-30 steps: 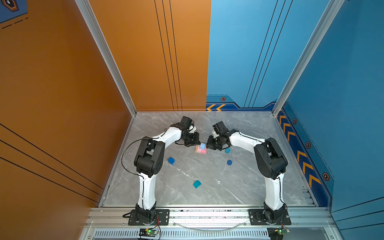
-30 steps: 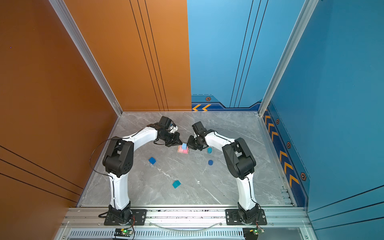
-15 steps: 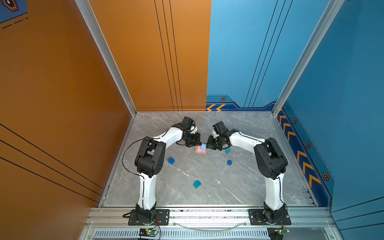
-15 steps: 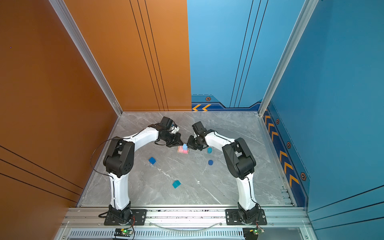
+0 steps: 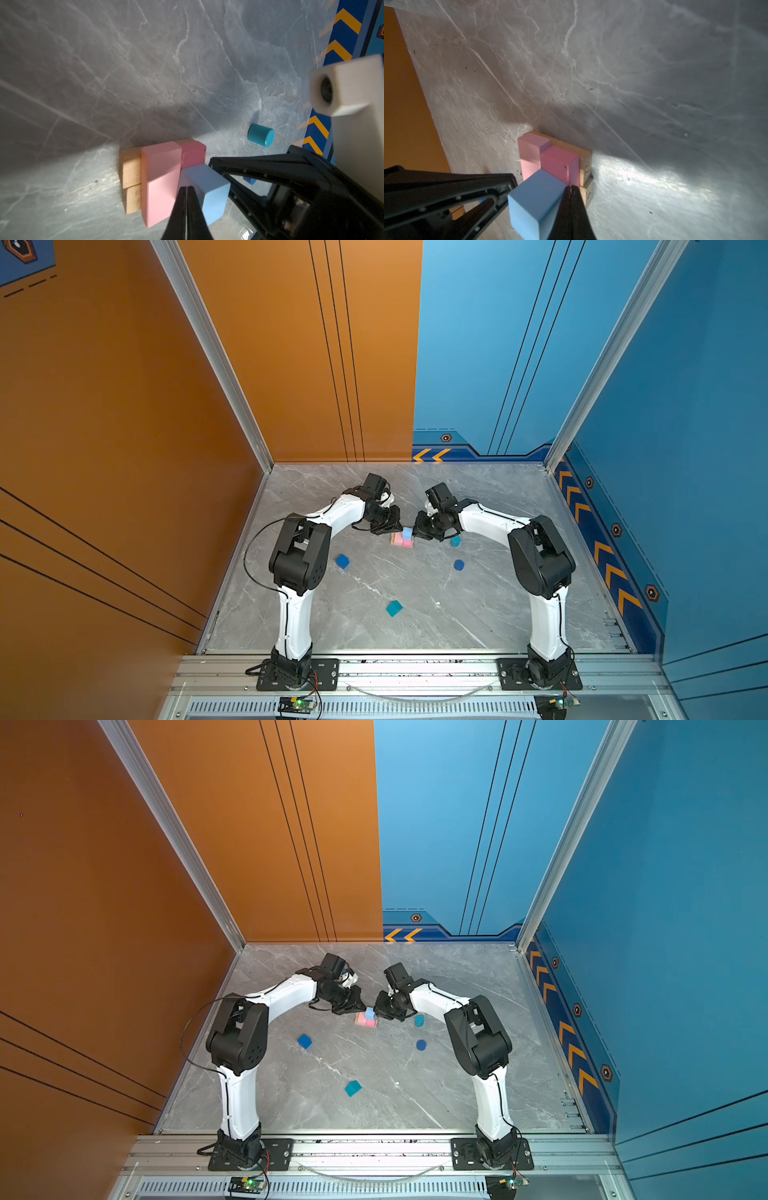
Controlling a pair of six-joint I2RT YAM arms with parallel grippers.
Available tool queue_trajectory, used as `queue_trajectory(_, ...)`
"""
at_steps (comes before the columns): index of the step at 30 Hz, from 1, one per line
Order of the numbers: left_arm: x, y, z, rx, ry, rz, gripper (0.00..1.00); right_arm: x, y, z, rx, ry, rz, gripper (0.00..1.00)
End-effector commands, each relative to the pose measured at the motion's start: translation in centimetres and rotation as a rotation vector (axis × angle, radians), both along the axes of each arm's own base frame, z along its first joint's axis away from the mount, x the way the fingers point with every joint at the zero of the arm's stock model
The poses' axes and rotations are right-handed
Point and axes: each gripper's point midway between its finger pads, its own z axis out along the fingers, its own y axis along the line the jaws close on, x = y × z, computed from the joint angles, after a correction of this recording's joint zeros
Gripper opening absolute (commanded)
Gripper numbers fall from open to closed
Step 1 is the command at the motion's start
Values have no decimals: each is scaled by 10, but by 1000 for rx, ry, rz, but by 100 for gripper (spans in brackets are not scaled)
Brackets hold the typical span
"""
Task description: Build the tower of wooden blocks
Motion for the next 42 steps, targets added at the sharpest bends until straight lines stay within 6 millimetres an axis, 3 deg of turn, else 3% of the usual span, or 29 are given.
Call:
queue_trajectory(1,2,20,33,28,-68,23,11,5,-2,21,24,-30,-19,0)
queue_trajectory(6,-1,53,60,83,-127,69,19,4,-2,22,25,-32,-15,0)
queue_trajectory(10,-18,86,74,190,-150,90,28,3,-3,22,25,-31,-11,0)
queue_trajectory(14,-48,123,70,341,-135,130,39,0,-6,23,20,-38,-11,0)
queue_trajectory(17,-69,138,60,389,-108,149,41,-2,-7,23,17,-37,-6,0)
queue_trajectory(28,-114,165,7,518,19,79,52,-9,-15,28,27,-52,0,2)
queue_trajectory(34,-114,173,2,557,4,15,61,-12,-22,32,30,-60,-10,3)
queue_trajectory(37,-111,179,-7,577,19,-17,63,-12,-26,33,30,-66,-17,3)
queue_trajectory(42,-105,172,-19,523,29,-66,63,-13,-33,35,28,-69,-34,3)
